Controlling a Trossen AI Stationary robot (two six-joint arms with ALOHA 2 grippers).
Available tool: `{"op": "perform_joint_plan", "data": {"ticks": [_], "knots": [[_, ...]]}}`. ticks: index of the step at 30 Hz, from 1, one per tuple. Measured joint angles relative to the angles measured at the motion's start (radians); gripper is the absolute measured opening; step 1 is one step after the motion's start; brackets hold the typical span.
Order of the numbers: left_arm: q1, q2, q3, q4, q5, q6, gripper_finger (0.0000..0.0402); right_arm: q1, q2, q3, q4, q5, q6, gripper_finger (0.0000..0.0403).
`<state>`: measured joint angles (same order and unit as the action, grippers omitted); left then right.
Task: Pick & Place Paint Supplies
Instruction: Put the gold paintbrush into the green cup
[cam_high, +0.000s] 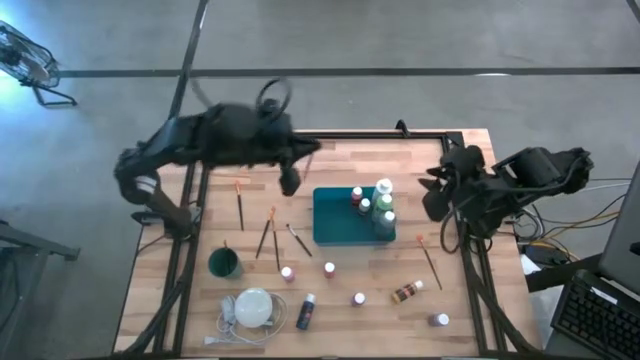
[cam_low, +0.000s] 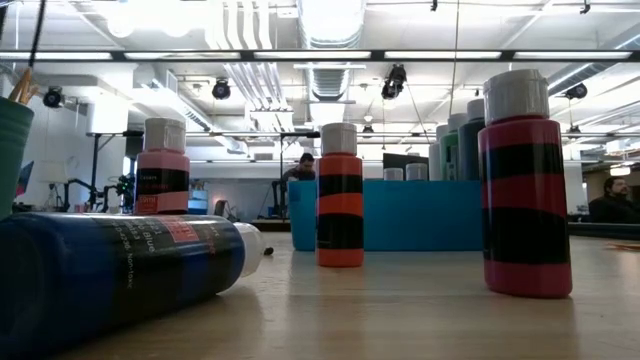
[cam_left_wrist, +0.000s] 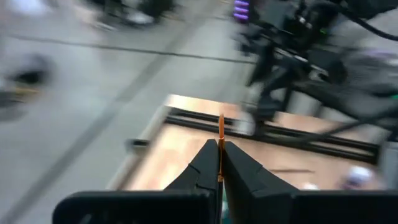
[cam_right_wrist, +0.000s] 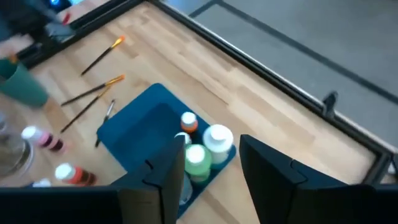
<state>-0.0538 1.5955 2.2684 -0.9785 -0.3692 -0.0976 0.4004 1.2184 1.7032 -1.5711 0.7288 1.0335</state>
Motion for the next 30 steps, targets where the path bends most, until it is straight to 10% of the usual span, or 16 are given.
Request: {"op": "perform_joint_plan", "data": {"ticks": [7, 12, 23, 30], "knots": [[-0.309, -0.068, -0.016, -0.096, -0.693, -0.066, 0.001, -0.006, -0.122, -0.17, 0.002, 0.033, 0.126, 0.0119], [-0.481, -0.082, -0.089, -0.194, -0.972, -0.222, 0.0009, -0.007, -0.16, -0.251, 0.007, 0.108, 0.197, 0.0096], [-0.615, -0.195, -0.329, -0.566, -1.02, -0.893, 0.0009, -0.034, -0.209, -0.296, 0.003, 0.136, 0.224, 0.004], [-0.708, -0.304, -0.559, -0.586, -1.086, -1.057, 0.0009, -0.039, -0.364, -0.298, 0.084, 0.13, 0.175, 0.0009]]}}
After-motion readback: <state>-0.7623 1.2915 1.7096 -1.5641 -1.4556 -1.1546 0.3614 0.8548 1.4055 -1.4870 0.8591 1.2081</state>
